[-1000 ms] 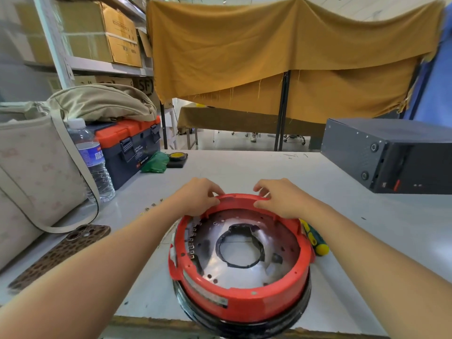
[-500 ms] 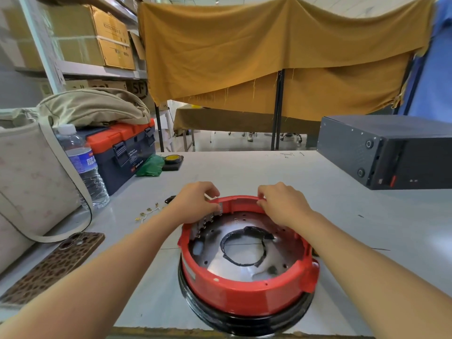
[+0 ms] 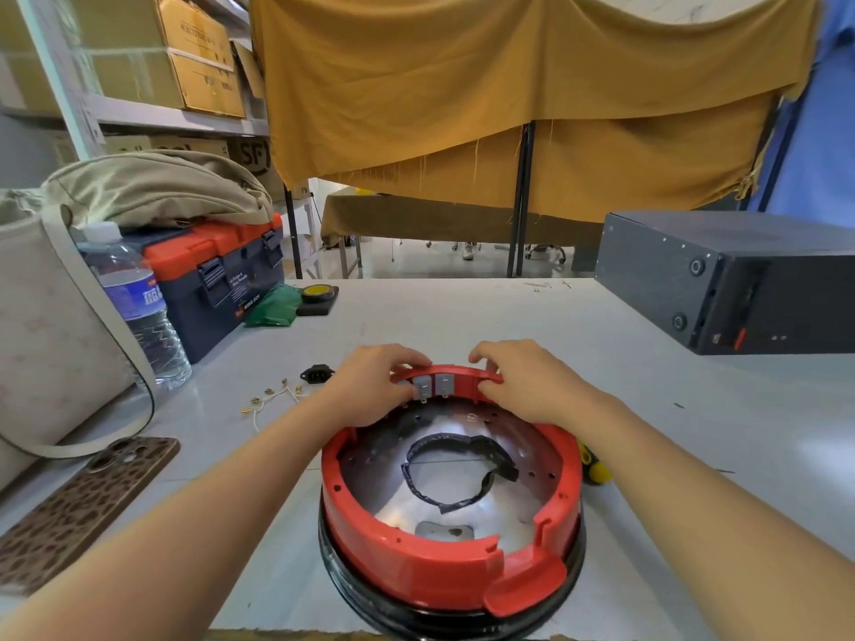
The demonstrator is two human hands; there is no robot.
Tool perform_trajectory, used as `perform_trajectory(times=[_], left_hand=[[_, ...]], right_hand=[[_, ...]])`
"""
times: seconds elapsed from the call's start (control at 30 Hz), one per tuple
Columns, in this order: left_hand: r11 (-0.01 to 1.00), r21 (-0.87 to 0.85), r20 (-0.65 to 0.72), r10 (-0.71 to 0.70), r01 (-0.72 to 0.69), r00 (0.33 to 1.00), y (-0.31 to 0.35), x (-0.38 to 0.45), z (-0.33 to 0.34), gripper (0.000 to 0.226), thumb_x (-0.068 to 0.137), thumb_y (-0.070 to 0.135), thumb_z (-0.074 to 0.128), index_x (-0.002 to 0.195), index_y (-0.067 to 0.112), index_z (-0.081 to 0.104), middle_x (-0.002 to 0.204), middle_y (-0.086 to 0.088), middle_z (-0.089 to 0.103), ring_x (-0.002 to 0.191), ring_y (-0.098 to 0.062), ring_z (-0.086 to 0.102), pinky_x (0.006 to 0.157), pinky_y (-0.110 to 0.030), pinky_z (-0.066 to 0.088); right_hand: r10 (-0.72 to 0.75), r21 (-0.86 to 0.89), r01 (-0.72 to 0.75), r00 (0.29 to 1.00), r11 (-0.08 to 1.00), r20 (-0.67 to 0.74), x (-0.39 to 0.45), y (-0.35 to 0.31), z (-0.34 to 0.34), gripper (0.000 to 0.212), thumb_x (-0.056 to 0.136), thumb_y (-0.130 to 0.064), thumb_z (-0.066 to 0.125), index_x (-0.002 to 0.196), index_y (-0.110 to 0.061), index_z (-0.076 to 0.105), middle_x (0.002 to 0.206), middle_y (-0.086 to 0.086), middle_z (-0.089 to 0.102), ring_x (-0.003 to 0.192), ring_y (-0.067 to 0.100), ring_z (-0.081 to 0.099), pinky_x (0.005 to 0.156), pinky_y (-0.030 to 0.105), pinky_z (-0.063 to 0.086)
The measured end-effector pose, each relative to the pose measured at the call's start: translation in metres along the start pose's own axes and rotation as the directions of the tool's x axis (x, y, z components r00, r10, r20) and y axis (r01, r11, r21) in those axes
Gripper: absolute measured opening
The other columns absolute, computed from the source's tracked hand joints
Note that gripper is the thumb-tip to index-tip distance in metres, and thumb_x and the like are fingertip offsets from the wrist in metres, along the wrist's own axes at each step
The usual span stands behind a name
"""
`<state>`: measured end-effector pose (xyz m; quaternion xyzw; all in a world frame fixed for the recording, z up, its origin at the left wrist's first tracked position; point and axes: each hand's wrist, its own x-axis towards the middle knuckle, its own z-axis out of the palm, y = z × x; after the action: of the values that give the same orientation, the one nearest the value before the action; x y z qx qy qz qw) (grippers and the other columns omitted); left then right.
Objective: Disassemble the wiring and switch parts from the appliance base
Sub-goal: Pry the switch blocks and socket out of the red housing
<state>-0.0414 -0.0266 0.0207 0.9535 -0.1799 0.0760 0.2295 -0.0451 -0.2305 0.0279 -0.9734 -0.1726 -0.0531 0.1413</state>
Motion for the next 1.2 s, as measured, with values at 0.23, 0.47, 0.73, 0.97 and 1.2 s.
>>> perform_trajectory(times=[0.23, 0.47, 0.73, 0.97, 1.2], left_hand=[[0.994, -0.019, 0.055, 0.105, -0.104, 0.993, 0.005, 0.008, 0.004, 0.038, 0.086, 0.012, 0.059, 0.123, 0.022, 0.059, 0.121, 0.003, 0.06, 0.107, -0.009, 0.053, 0.089, -0.017, 0.035], [0.996, -0.035, 0.05, 0.088, -0.086, 0.995, 0.014, 0.022, 0.008, 0.021, 0.084, 0.02, 0.062, 0.105, 0.018, 0.063, 0.107, 0.001, 0.065, 0.1, -0.012, 0.059, 0.085, -0.024, 0.046], [0.995, -0.048, 0.049, 0.086, -0.083, 0.995, 0.02, 0.038, 0.015, 0.018, 0.081, 0.018, 0.065, 0.098, 0.016, 0.06, 0.09, 0.005, 0.06, 0.081, -0.01, 0.056, 0.068, -0.017, 0.042], [0.99, -0.07, 0.039, 0.128, -0.125, 0.991, 0.016, 0.043, 0.018, 0.015, 0.078, 0.025, 0.069, 0.088, 0.02, 0.059, 0.082, 0.014, 0.058, 0.074, -0.004, 0.056, 0.061, -0.012, 0.041], [0.989, -0.102, 0.022, 0.115, -0.112, 0.993, 0.013, 0.039, 0.022, 0.019, 0.078, 0.031, 0.07, 0.088, 0.024, 0.055, 0.079, 0.017, 0.057, 0.074, -0.003, 0.056, 0.064, -0.017, 0.044]], right_hand=[[-0.037, -0.005, 0.037, 0.995, 0.999, -0.093, 0.007, -0.009, 0.008, 0.018, 0.09, -0.02, 0.055, 0.108, -0.02, 0.057, 0.105, 0.006, 0.062, 0.094, 0.027, 0.057, 0.074, 0.037, 0.048], [-0.001, -0.056, -0.005, 0.992, 0.998, -0.123, 0.01, -0.007, 0.008, 0.018, 0.091, -0.027, 0.057, 0.102, -0.014, 0.053, 0.1, 0.009, 0.059, 0.088, 0.029, 0.056, 0.066, 0.035, 0.042], [0.068, 0.031, -0.066, 0.995, 0.997, -0.07, 0.014, 0.001, 0.009, 0.02, 0.089, -0.029, 0.058, 0.102, -0.015, 0.052, 0.103, 0.008, 0.058, 0.091, 0.03, 0.056, 0.079, 0.044, 0.049], [-0.007, 0.07, 0.012, 0.998, 0.997, -0.068, 0.014, 0.006, 0.01, 0.018, 0.087, -0.027, 0.058, 0.1, -0.017, 0.052, 0.096, 0.002, 0.058, 0.087, 0.025, 0.056, 0.076, 0.042, 0.049], [0.001, 0.077, 0.004, 0.998, 0.997, -0.066, 0.016, 0.008, 0.012, 0.019, 0.086, -0.032, 0.06, 0.098, -0.02, 0.051, 0.091, -0.001, 0.054, 0.086, 0.024, 0.056, 0.076, 0.042, 0.049]])
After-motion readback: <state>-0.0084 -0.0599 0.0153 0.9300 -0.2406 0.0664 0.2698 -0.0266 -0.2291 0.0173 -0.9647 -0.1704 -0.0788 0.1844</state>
